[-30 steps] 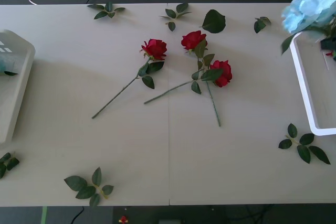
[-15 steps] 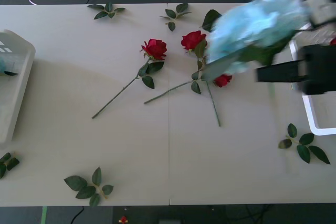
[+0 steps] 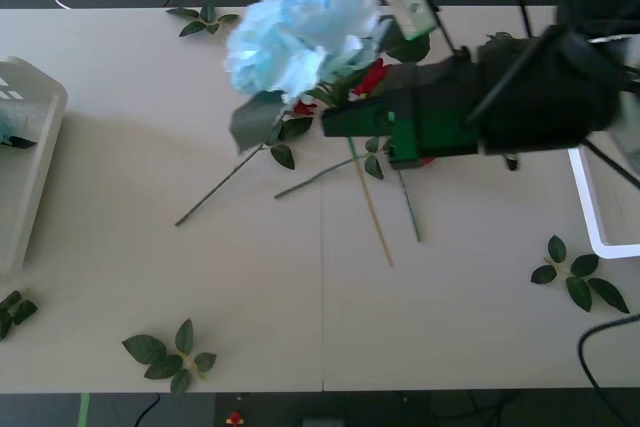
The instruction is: Place the red flowers into the right box and the blue flowers into the left box. If a person shows an open palm, hand one flower to the person first, then continue sorting.
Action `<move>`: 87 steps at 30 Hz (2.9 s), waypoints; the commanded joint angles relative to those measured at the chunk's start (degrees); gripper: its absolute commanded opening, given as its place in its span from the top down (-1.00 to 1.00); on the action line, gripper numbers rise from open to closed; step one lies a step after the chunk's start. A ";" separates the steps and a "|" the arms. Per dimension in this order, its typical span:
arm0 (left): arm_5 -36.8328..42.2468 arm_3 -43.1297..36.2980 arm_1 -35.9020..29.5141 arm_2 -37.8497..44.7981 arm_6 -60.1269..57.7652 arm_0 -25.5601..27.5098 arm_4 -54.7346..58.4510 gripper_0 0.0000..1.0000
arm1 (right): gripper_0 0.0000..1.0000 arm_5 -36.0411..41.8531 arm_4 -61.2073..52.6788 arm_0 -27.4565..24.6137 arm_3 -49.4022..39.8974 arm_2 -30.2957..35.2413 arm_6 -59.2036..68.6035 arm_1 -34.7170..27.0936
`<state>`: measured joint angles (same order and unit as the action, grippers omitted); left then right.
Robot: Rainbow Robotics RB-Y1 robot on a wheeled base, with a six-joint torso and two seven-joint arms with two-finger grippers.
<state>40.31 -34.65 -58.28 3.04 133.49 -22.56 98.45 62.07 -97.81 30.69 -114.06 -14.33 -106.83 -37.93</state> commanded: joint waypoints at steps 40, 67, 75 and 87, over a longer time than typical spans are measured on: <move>0.56 -3.59 1.77 3.29 3.44 0.94 8.51 -1.00 | 1.00 -13.64 -8.10 2.88 3.23 -10.55 -8.13 0.23; 58.74 -17.74 -7.11 23.33 2.47 -3.90 6.14 -1.00 | 1.00 -13.55 -10.56 2.88 3.14 -10.81 -8.83 -0.04; 60.58 -17.74 0.45 11.91 2.30 -7.24 15.28 -1.00 | 1.00 -13.46 -10.82 2.88 3.14 -10.81 -9.01 -0.04; 63.57 -17.91 11.44 -4.62 1.60 -15.76 22.49 -1.00 | 1.00 -13.46 -11.44 2.88 3.14 -10.81 -9.18 -0.39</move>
<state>102.93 -51.37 -49.58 -0.03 134.79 -35.30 118.21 49.02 -108.26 31.65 -110.10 -24.78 -113.63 -36.72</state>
